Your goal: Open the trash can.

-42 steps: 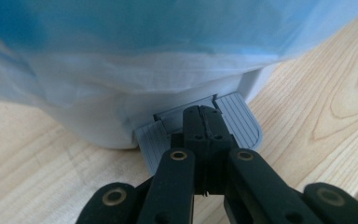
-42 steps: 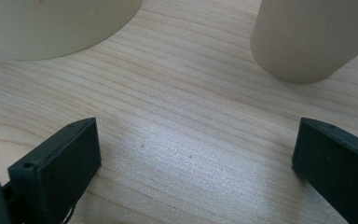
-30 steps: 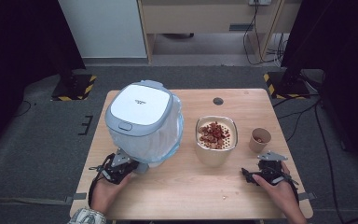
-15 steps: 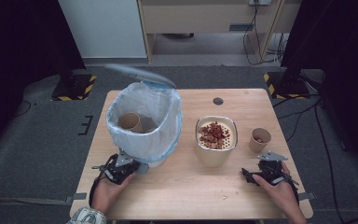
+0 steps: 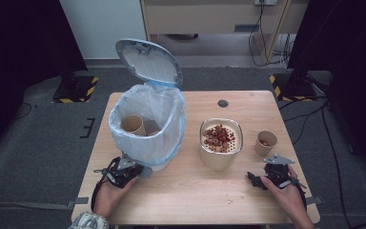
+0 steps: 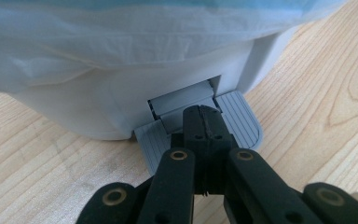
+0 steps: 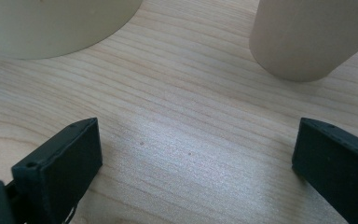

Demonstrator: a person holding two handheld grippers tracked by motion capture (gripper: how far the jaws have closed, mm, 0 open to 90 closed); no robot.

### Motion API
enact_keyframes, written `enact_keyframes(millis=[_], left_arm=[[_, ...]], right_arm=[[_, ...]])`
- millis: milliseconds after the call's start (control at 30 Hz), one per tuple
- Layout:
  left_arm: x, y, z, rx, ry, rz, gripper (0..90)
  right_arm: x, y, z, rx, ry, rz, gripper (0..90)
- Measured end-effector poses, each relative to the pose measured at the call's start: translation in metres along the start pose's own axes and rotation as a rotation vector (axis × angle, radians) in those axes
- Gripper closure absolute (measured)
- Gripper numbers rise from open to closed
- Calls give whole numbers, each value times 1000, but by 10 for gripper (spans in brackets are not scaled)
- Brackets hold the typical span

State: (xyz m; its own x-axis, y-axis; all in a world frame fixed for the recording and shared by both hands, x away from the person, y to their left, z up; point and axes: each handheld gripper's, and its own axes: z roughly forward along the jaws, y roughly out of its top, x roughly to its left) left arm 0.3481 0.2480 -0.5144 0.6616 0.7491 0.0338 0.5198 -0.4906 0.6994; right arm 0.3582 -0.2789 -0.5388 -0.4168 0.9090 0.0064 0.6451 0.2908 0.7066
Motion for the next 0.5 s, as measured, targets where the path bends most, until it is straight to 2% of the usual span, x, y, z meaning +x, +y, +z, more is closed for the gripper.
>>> enact_keyframes(millis=[233, 500], left_arm=[[1, 0, 0, 0, -4, -1, 900], [1, 0, 0, 0, -3, 0, 900]], right_arm=[[-2, 0, -1, -6, -8, -1, 52], [-10, -1, -11, -48, -50, 32, 52]])
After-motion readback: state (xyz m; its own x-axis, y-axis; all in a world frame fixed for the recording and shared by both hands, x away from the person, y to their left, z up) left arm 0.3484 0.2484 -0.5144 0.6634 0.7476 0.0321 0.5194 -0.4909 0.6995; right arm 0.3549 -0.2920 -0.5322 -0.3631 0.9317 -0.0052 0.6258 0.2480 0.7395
